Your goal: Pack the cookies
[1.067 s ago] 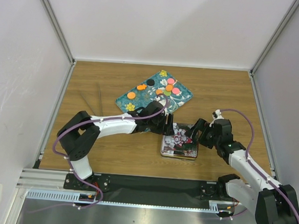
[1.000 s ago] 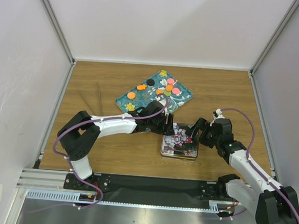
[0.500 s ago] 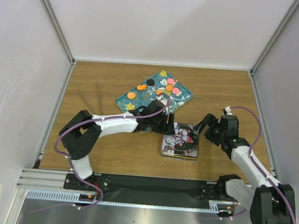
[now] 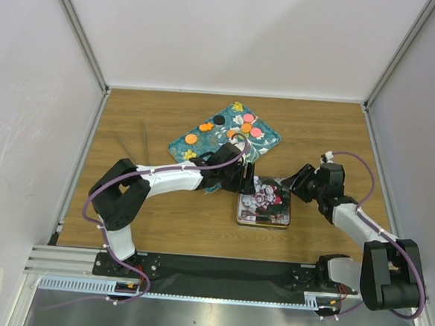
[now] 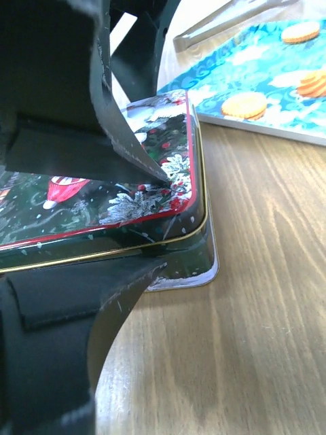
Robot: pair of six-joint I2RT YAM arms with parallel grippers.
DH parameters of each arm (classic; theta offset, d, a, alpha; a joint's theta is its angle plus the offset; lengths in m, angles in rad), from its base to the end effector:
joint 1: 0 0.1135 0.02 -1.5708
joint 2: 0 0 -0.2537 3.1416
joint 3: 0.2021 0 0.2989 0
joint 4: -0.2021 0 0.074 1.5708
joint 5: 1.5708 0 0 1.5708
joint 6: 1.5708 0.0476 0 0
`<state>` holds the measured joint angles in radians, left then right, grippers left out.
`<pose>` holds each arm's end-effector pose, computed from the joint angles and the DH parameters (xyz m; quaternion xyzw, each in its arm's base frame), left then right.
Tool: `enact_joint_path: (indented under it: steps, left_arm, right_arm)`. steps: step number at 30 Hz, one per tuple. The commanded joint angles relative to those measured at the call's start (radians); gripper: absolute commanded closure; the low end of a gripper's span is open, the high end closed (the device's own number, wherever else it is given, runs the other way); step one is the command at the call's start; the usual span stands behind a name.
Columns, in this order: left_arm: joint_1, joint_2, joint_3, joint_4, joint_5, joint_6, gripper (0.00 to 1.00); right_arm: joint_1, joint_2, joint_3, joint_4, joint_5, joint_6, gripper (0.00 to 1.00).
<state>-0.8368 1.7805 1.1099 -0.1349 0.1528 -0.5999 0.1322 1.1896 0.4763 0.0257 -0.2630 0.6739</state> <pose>0.2782 -0.3192 0.1394 0.1376 0.9151 -0.2983 0.2337 0.2749 0.0490 0.1266 0.1858 0.8786 0.2752 0.3433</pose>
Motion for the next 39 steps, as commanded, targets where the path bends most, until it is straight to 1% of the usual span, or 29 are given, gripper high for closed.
enact_joint_path:
  steps: [1,4,8,12,14,15,17,20,21,24,29,31,32,33,34,35,36,37,38,39]
  left_arm:
    - [-0.001,0.010,0.053,-0.009,0.011,0.026,0.30]
    - [-0.002,0.013,0.065,-0.017,0.010,0.034,0.30]
    - [-0.002,0.013,0.065,-0.026,0.001,0.038,0.30]
    - [-0.001,0.010,0.057,-0.026,-0.002,0.040,0.29]
    - [-0.001,0.008,0.054,-0.028,-0.004,0.040,0.30]
    - [-0.001,0.008,0.056,-0.029,-0.007,0.040,0.30]
    - [-0.001,0.007,0.054,-0.028,-0.009,0.040,0.29]
    - [-0.001,0.007,0.053,-0.029,-0.009,0.040,0.30]
    - [-0.001,0.007,0.053,-0.029,-0.009,0.040,0.29]
    - [-0.001,0.007,0.051,-0.031,-0.010,0.040,0.30]
    - [-0.001,0.008,0.054,-0.032,-0.006,0.042,0.29]
    - [-0.001,0.007,0.054,-0.032,-0.004,0.045,0.30]
    - [-0.002,0.005,0.057,-0.034,-0.006,0.045,0.29]
    - [-0.001,0.003,0.059,-0.035,-0.006,0.045,0.29]
    - [-0.001,0.002,0.057,-0.034,-0.007,0.043,0.29]
    - [-0.001,0.002,0.057,-0.034,-0.006,0.043,0.29]
    - [-0.002,0.002,0.059,-0.037,-0.006,0.045,0.29]
    - [-0.001,0.002,0.059,-0.038,-0.006,0.046,0.29]
    - [-0.001,0.000,0.059,-0.037,-0.006,0.045,0.29]
    - [-0.002,-0.001,0.061,-0.037,-0.002,0.045,0.29]
  right_arm:
    - [0.027,-0.001,-0.068,0.031,0.051,0.021,0.55]
    - [0.067,-0.042,-0.116,0.048,0.056,0.049,0.59]
    - [0.130,-0.151,-0.154,0.011,0.074,0.099,0.62]
    - [0.228,-0.319,-0.171,-0.082,0.145,0.145,0.61]
    - [0.237,-0.358,-0.173,-0.119,0.163,0.144,0.58]
    - [0.234,-0.386,-0.170,-0.154,0.180,0.133,0.55]
    - [0.216,-0.398,-0.159,-0.182,0.192,0.118,0.54]
    - [0.156,-0.401,-0.148,-0.216,0.147,0.093,0.48]
    - [0.127,-0.400,-0.142,-0.225,0.140,0.081,0.43]
    - [0.098,-0.403,-0.110,-0.262,0.128,0.059,0.38]
    - [0.014,-0.426,-0.036,-0.340,0.102,0.006,0.37]
    - [-0.019,-0.424,-0.003,-0.336,0.062,0.001,0.41]
    - [-0.041,-0.417,0.008,-0.311,0.007,0.001,0.51]
    - [-0.049,-0.401,0.021,-0.296,-0.019,0.006,0.58]
    - [-0.051,-0.366,0.047,-0.279,-0.085,0.013,0.66]
    - [-0.051,-0.342,0.056,-0.230,-0.111,0.027,0.79]
    - [-0.052,-0.322,0.065,-0.205,-0.142,0.039,0.85]
    - [-0.051,-0.300,0.076,-0.173,-0.209,0.053,0.91]
    - [-0.048,-0.267,0.077,-0.109,-0.232,0.094,0.99]
    - [-0.045,-0.253,0.081,-0.078,-0.251,0.111,1.00]
